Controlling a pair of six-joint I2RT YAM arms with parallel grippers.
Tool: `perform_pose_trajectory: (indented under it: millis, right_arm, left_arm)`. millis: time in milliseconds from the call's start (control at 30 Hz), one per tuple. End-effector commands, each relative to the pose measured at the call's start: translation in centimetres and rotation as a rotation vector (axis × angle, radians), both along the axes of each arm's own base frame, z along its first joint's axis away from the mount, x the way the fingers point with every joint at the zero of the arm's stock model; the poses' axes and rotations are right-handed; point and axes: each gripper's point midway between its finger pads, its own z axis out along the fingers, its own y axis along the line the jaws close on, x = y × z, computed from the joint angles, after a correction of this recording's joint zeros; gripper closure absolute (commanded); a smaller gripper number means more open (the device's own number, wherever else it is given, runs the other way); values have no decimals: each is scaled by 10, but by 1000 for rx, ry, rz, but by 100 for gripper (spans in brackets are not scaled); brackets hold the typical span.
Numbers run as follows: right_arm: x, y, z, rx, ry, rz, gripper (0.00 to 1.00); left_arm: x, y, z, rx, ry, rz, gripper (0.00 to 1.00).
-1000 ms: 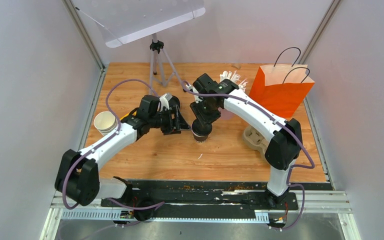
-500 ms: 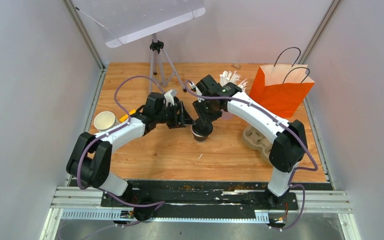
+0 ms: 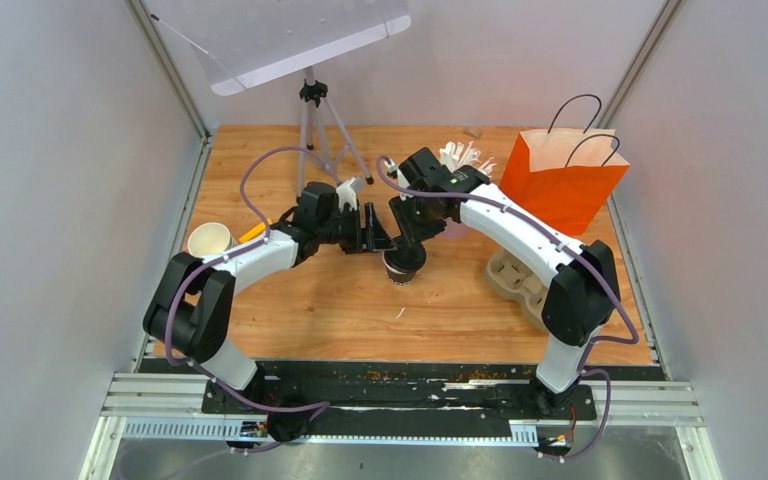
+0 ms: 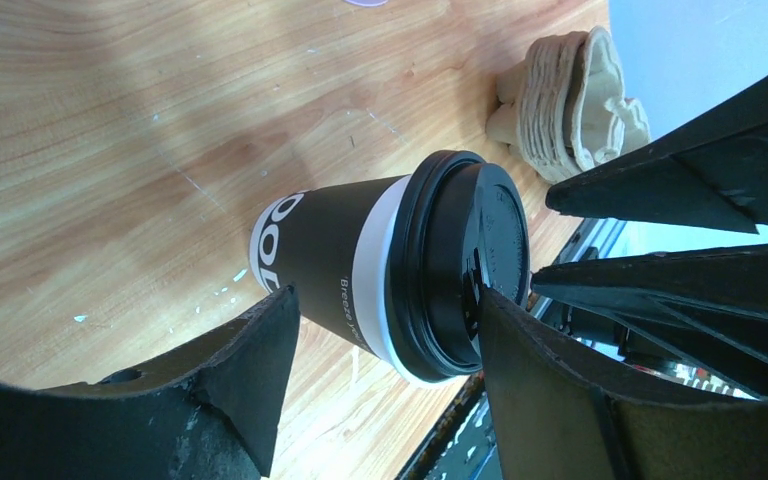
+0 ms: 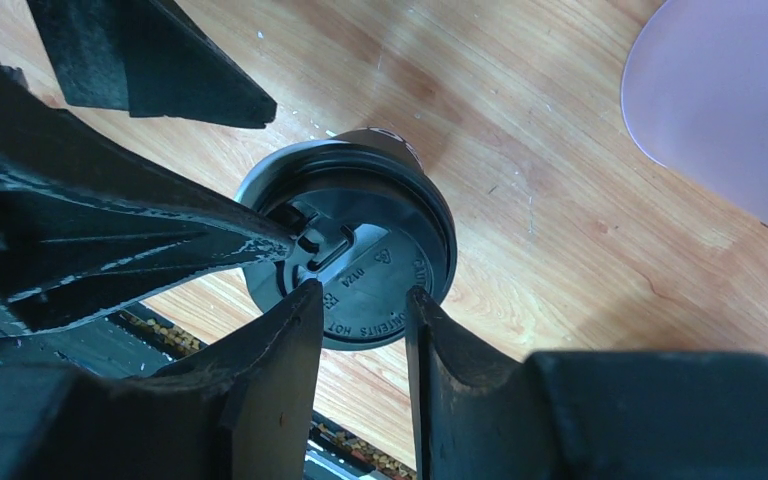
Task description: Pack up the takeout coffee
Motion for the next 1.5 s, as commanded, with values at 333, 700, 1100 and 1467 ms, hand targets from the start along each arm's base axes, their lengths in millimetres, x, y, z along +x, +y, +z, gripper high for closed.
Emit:
perform_pose_trajectory:
  millis: [333,700,1100,1467]
  right_arm:
    - [9,1,15,16,-47,-22,57]
    - [9,-22,2,-31,-50,-70,57]
    - [20,-55,-8,-133,-145,-185,58]
    - [18,-60,-28,-160,-122,-205,58]
  left_arm:
    - [2,-7,17,19,-87,-63,38]
    - [-4,-3,16,136,-124,-97,49]
    - [-10,-7,18,98,-125,-106,42]
    - [-13,-5,14,99,-118,-108,32]
